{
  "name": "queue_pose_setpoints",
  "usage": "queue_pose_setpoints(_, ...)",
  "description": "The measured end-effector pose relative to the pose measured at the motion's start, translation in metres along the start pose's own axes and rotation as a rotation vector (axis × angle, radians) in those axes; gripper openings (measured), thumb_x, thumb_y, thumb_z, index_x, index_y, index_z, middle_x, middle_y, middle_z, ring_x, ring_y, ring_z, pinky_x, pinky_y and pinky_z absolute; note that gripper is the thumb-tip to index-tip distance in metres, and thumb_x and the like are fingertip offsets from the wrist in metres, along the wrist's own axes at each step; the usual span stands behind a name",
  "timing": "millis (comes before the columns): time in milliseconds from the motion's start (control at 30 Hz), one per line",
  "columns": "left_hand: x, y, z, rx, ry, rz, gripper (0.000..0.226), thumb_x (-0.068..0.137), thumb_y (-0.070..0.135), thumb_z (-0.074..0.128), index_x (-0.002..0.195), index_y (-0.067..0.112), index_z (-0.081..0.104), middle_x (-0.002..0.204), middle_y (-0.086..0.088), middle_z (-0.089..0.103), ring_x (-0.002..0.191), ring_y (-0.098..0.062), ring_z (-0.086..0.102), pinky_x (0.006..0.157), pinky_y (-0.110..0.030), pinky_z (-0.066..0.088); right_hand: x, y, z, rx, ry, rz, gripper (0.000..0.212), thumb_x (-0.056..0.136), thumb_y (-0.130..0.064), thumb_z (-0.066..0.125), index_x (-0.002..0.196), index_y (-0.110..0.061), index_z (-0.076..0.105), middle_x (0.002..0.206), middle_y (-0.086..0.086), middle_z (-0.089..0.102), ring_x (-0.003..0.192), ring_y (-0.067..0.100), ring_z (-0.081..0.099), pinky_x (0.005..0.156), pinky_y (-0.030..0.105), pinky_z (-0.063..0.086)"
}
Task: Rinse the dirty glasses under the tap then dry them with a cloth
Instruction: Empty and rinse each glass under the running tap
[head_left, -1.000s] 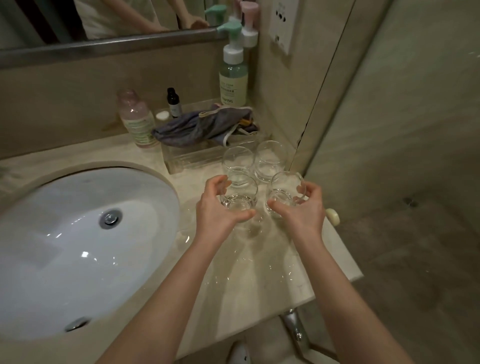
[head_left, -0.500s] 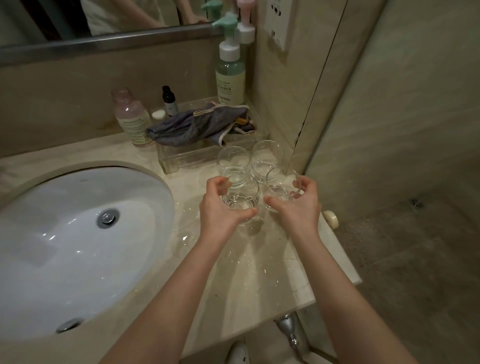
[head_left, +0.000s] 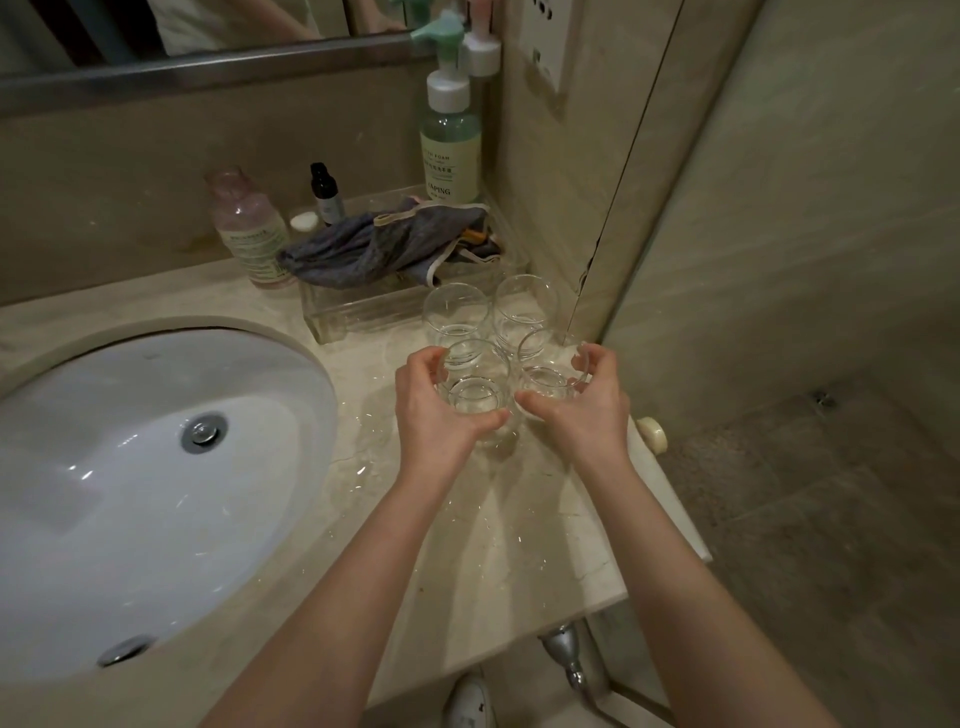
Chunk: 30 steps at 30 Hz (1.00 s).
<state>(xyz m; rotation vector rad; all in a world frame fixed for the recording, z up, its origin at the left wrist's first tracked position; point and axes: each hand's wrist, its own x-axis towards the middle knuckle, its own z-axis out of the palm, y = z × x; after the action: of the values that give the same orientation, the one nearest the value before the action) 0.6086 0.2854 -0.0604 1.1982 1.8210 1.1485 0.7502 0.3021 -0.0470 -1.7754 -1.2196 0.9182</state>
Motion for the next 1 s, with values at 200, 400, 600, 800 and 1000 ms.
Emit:
queue_pose_setpoints(200,0.001,0.001,-0.001,0.053,-0.032,0.011,0.092,0.056,0.014,0.094,0.131,0.017,0.043,0.126,-0.001,0.044,0.114,-0.012,0.048,0.091,-0.015,0.035,0.0,-0.003,-0.005,-0.075,-0.068,-0.009,0.089,0.069,-0.023,0.087,0.139,-0.013,0.034,0.139,0.005,0.048,0.126,0.02,0.049,0.094,0.026,0.039)
queue_pose_setpoints(400,0.004,0.016,-0.034,0.272,-0.216,0.027,0.115,0.054,0.033,0.094,0.146,0.018,0.028,0.142,-0.006,0.04,0.131,-0.021,0.042,0.106,-0.034,0.038,-0.004,-0.022,-0.027,-0.381,-0.124,-0.108,0.096,0.07,-0.027,0.086,0.144,-0.003,0.03,0.144,0.013,0.037,0.133,0.029,0.036,0.106,0.03,0.031)
queue_pose_setpoints(600,-0.002,0.021,-0.144,0.632,-0.337,0.103,0.07,0.07,0.044,0.084,0.13,0.021,0.055,0.126,0.001,0.057,0.119,-0.018,0.052,0.095,-0.036,0.044,-0.041,-0.07,-0.022,-0.553,-0.203,-0.457,0.054,0.073,-0.018,0.08,0.122,-0.008,0.059,0.122,0.011,0.057,0.114,0.031,0.052,0.095,0.044,0.042)
queue_pose_setpoints(800,-0.019,0.005,-0.266,0.701,-0.232,0.022,0.059,0.071,0.041,0.084,0.122,0.022,0.06,0.111,0.006,0.057,0.107,-0.019,0.058,0.089,-0.035,0.047,-0.086,-0.129,0.038,-0.598,-0.537,-0.533,0.048,0.079,-0.019,0.077,0.123,-0.014,0.06,0.116,0.005,0.061,0.101,0.018,0.056,0.083,0.031,0.045)
queue_pose_setpoints(1000,-0.023,-0.03,-0.382,0.675,-0.092,-0.05,0.057,0.071,0.037,0.085,0.12,0.021,0.062,0.111,0.005,0.059,0.102,-0.013,0.054,0.084,-0.031,0.044,-0.133,-0.183,0.128,-0.613,-0.675,-0.606,0.048,0.08,-0.022,0.076,0.124,-0.019,0.058,0.115,-0.001,0.06,0.095,0.013,0.055,0.078,0.026,0.044)
